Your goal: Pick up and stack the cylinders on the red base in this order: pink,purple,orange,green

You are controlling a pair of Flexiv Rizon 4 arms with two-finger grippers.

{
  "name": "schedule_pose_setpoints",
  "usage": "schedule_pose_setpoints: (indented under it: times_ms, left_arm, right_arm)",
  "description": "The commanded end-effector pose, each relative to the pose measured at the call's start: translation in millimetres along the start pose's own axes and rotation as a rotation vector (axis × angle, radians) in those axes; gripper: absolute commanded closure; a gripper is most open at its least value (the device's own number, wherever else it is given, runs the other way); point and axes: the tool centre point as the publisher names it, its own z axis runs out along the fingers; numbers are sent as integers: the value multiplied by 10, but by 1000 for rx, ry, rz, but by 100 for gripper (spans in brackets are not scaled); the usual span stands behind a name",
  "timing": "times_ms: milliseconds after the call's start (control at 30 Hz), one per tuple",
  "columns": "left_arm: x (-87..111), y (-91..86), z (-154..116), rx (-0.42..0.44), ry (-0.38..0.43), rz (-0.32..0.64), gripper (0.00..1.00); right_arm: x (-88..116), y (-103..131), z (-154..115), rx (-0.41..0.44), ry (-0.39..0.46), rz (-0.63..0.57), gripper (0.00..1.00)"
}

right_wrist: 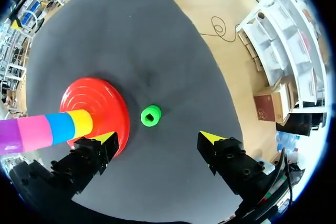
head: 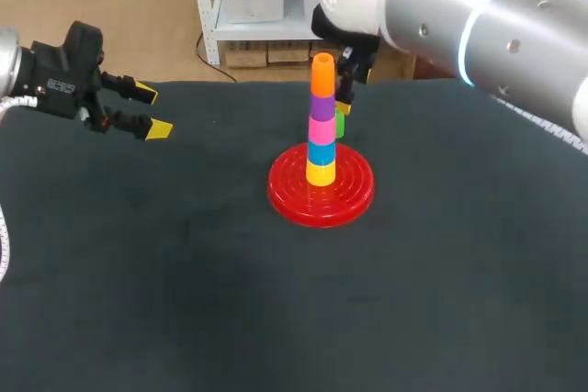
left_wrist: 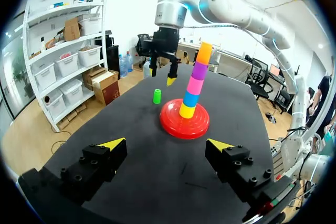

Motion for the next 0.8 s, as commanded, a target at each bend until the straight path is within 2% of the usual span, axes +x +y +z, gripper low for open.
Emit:
schedule_pose_setpoints:
  times_ms: [33,800]
  left_arm:
    - [13,3,4,0,-3,2,0]
    - [13,3,4,0,-3,2,0]
  right_arm:
    - [-71,-43,91,-8,6,-8,0]
    - [-274,-101,309,-27,-3,-16,0]
